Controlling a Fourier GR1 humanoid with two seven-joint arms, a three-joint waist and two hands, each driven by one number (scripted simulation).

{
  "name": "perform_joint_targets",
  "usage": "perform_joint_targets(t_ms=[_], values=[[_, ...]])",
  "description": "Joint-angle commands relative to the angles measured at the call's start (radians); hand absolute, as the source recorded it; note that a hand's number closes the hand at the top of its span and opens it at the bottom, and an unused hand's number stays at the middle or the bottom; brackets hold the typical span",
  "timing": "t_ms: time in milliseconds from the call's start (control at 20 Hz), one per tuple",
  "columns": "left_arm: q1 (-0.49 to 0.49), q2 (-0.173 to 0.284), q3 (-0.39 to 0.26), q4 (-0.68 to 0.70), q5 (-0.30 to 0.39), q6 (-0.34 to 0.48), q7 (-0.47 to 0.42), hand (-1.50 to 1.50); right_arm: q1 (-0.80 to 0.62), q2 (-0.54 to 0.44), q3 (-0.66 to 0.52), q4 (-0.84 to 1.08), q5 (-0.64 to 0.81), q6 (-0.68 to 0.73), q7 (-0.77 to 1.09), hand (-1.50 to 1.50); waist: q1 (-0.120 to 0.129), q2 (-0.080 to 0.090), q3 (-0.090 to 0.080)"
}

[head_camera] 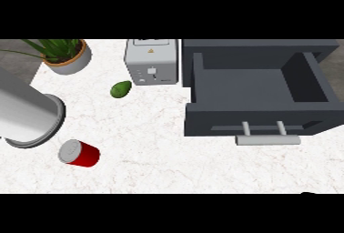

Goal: Pick up the can, place it into the drawer and close the drawer

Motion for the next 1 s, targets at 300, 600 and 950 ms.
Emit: perform_joint_targets(t_ms=[300, 600, 950], values=[[-0.076, 0.179, -0.157, 0.167, 0.343, -0.054, 0.121, -1.50, 0.079, -0.028, -0.102, -0.012, -0.094, 0.103, -0.040, -1.50, -0.007, 0.001, 0.001], [-0.116, 0.116, -0.255, 0.150, 0.351, -0.016, 0.202, -1.50, 0.130, -0.016, -0.154, 0.025, -0.136, 0.175, -0.098, -1.50, -0.004, 0.000, 0.001], [-0.115, 0.038, -0.266, 0.125, 0.327, 0.045, 0.268, -1.50, 0.169, 0.007, -0.202, -0.050, -0.185, 0.218, -0.048, -1.50, 0.002, -0.001, 0.000]])
